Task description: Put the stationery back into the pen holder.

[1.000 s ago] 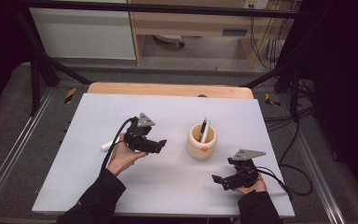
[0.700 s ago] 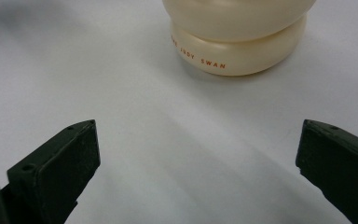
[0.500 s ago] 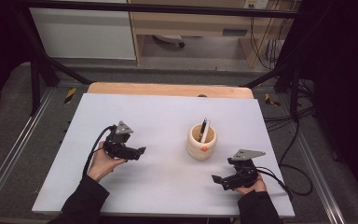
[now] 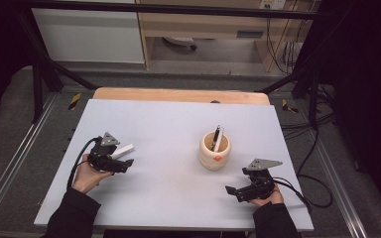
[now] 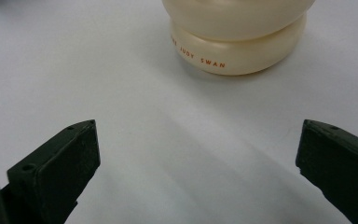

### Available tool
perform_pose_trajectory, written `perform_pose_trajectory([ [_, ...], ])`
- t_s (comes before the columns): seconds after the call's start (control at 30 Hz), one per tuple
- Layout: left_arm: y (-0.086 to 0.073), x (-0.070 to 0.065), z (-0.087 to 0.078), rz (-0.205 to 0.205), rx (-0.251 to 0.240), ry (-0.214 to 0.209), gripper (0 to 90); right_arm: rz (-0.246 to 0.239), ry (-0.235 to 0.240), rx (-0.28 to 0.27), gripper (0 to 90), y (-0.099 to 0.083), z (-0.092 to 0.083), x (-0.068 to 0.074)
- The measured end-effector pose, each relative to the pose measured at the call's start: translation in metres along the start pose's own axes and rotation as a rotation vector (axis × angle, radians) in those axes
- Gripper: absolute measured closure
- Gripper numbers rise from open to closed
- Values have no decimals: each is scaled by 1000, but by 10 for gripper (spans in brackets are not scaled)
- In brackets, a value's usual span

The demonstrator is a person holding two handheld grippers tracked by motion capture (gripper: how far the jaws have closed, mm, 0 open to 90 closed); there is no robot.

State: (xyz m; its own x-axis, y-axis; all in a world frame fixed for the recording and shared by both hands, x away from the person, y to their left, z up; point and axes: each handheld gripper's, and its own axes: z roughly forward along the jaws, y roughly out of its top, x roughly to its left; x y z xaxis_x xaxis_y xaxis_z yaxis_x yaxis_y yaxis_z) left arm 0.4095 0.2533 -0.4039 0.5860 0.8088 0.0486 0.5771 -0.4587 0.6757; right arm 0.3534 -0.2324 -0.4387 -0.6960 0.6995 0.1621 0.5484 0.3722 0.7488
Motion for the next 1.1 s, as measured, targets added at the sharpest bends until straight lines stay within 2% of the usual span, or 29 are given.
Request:
perform_pose_trajectory([
  [0.13,-4,9,-3,-8,-1,4,151,0,0,2,4,0,1,0],
  [0.23,-9,17,-5,14,-4,7,181,2,1,6,4,0,0,0],
  [0.43,-13,26,-1,40,2,-9,318,1,2,9,4,0,1,0],
  [0.5,-14,33,2,23,3,-16,351,-2,4,9,4,0,2,0],
  [0.57,-14,36,4,25,2,-13,400,2,6,12,4,0,2,0],
  [0.67,-13,40,7,-5,12,-8,467,4,5,13,4,0,2,0],
  [0.77,-13,43,9,-17,16,-1,568,5,6,13,4,0,2,0],
  [0.8,-13,45,10,-37,15,-5,604,5,6,14,4,0,2,0],
  [0.87,-12,46,11,-47,14,-9,662,3,6,15,4,0,2,0],
  [1.0,-11,50,13,-77,-6,-1,795,5,6,14,4,0,2,0],
  [1.1,-11,52,15,-92,-7,-7,837,1,5,15,4,0,2,0],
])
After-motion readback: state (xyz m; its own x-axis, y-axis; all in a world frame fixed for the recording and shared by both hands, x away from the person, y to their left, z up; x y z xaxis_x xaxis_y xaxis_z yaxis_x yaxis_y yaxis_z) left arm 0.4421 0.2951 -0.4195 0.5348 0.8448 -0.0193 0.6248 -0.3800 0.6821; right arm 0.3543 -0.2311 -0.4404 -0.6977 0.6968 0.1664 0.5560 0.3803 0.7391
